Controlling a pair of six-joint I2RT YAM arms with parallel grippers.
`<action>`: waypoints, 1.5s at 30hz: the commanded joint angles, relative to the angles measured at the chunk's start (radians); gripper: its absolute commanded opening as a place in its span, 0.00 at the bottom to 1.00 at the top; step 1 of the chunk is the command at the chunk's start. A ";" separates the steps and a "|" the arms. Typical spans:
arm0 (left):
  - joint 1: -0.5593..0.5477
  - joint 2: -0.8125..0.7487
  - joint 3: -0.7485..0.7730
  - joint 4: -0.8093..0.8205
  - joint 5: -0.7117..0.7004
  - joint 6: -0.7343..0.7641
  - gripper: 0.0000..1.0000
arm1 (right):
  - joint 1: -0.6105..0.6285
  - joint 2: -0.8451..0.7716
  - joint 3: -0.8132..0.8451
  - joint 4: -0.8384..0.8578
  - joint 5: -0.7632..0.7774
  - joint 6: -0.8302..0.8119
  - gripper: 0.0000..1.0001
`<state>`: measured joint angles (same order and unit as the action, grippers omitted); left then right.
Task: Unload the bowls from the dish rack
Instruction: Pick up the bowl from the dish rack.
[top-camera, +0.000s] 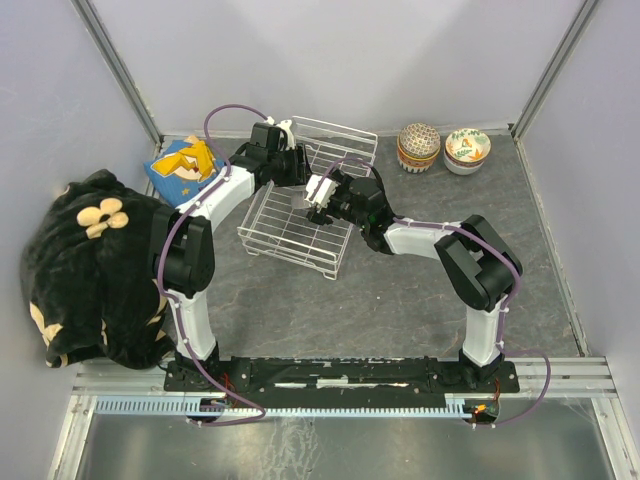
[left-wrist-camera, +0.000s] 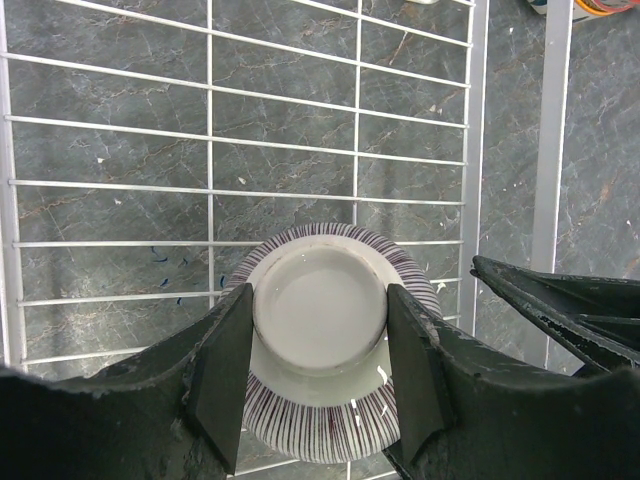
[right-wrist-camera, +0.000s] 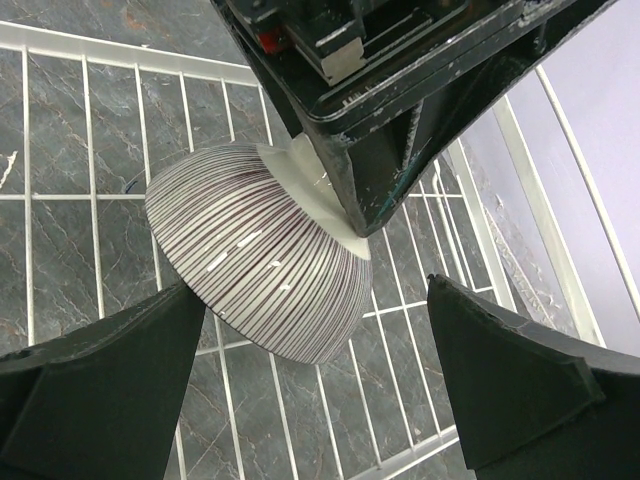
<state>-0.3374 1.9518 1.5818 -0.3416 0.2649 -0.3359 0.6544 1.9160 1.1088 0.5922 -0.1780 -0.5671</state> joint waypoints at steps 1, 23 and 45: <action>-0.001 0.009 0.035 0.000 0.033 -0.038 0.59 | 0.002 0.011 0.049 0.093 0.000 0.015 0.99; -0.002 0.022 0.041 0.001 0.036 -0.037 0.67 | -0.004 0.016 0.049 0.106 0.001 0.026 0.99; 0.005 0.027 0.048 0.024 0.020 -0.061 0.68 | -0.016 0.012 0.055 0.118 0.028 0.059 1.00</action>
<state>-0.3374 1.9705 1.5944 -0.3332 0.2722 -0.3504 0.6498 1.9320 1.1107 0.6342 -0.1703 -0.5282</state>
